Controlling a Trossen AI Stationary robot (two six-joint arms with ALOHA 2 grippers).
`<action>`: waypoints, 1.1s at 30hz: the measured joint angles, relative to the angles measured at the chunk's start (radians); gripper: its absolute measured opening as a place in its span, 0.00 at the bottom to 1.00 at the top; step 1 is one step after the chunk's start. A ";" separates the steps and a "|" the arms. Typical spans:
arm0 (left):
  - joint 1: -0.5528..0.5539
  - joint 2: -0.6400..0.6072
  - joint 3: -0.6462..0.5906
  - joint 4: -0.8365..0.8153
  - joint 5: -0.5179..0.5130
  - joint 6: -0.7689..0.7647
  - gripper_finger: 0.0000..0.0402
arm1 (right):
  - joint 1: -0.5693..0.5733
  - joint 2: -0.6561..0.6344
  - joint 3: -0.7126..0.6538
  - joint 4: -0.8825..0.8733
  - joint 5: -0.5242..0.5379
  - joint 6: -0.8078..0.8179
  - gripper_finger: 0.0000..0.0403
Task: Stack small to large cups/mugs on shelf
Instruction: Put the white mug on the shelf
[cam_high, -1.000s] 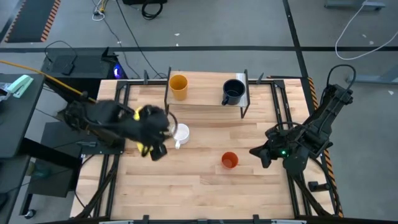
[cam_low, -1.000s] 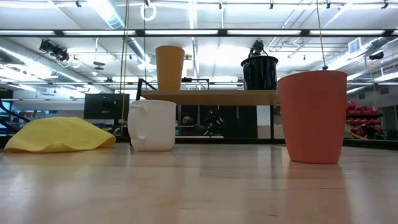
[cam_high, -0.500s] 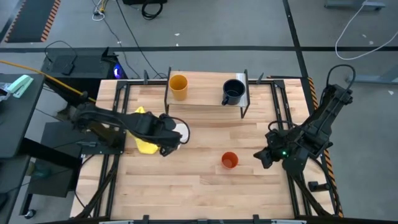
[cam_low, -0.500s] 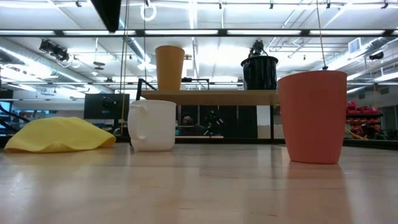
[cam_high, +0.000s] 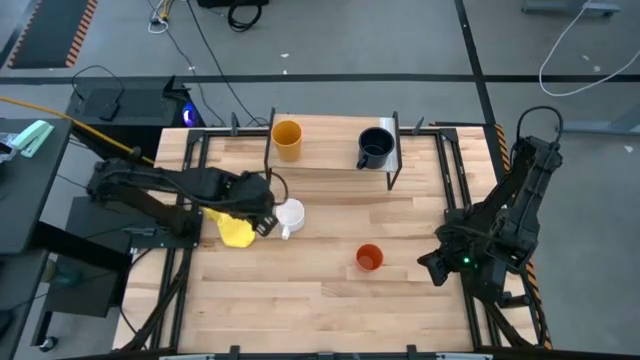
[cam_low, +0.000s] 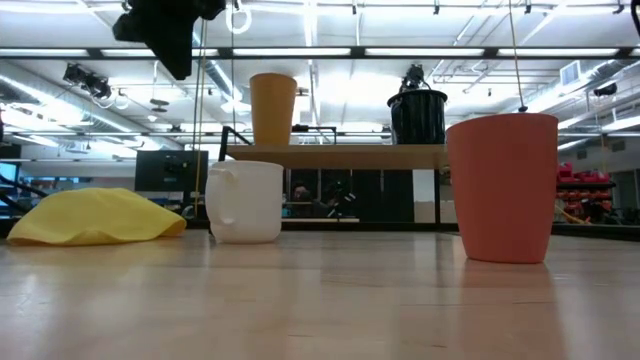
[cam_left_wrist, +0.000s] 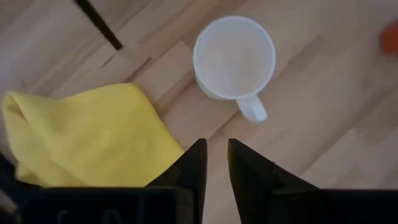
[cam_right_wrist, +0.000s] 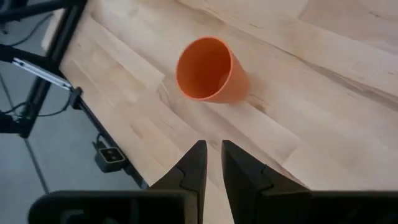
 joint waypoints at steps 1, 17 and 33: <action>0.005 -0.020 -0.018 0.019 0.002 -0.028 0.17 | 0.009 0.000 0.000 -0.001 0.012 0.010 0.14; -0.002 -0.084 -0.290 0.340 0.116 -0.086 0.12 | 0.088 -0.003 0.000 -0.153 -0.082 0.218 0.22; 0.034 -0.292 -0.721 0.956 0.153 -0.233 0.12 | 0.119 -0.003 0.000 -0.145 -0.084 0.213 0.26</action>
